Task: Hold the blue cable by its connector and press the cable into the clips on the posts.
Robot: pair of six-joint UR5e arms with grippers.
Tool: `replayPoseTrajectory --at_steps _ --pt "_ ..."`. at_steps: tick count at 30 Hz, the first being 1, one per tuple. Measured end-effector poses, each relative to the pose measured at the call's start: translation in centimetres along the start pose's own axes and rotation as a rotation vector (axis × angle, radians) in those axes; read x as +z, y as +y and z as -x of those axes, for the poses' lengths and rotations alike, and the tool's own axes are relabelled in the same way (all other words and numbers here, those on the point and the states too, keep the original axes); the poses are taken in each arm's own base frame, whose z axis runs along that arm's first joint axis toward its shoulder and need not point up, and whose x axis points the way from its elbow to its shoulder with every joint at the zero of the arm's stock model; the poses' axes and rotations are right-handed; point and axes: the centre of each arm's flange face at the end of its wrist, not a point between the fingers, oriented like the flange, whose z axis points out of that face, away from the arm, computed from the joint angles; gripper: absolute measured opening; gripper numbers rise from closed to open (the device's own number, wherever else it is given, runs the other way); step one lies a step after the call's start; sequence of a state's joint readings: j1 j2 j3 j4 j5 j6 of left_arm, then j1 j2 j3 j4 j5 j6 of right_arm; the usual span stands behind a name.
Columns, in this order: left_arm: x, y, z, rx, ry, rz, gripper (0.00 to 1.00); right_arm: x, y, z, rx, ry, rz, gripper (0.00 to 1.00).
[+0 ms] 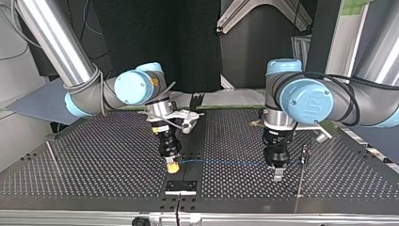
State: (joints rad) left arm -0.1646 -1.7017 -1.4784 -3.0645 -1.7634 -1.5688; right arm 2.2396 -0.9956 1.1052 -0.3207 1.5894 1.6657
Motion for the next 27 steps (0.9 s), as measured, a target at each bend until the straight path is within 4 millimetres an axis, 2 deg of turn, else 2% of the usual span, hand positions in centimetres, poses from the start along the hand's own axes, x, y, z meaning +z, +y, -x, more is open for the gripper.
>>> replayPoseTrajectory --at_steps 2,3,4,21,27 --pt "0.0 0.0 0.0 -0.002 0.001 0.002 0.17 0.0 0.0 0.0 0.0 -0.001 0.0 0.0" --pt "0.0 0.1 0.0 -0.004 0.002 0.005 0.17 0.0 0.0 0.0 0.0 -0.001 0.0 0.0" --pt "0.0 0.1 0.0 -0.005 0.002 0.007 0.0 0.0 0.0 0.0 0.0 -0.001 0.0 0.0" --pt "0.0 -0.2 -0.3 -0.024 -0.025 0.016 0.0 -0.1 0.5 0.3 -0.002 -0.008 0.007 0.0" --pt "-0.2 -0.5 -1.1 -0.022 -0.025 0.009 0.0 -0.3 0.7 0.8 -0.003 -0.018 0.01 0.0"
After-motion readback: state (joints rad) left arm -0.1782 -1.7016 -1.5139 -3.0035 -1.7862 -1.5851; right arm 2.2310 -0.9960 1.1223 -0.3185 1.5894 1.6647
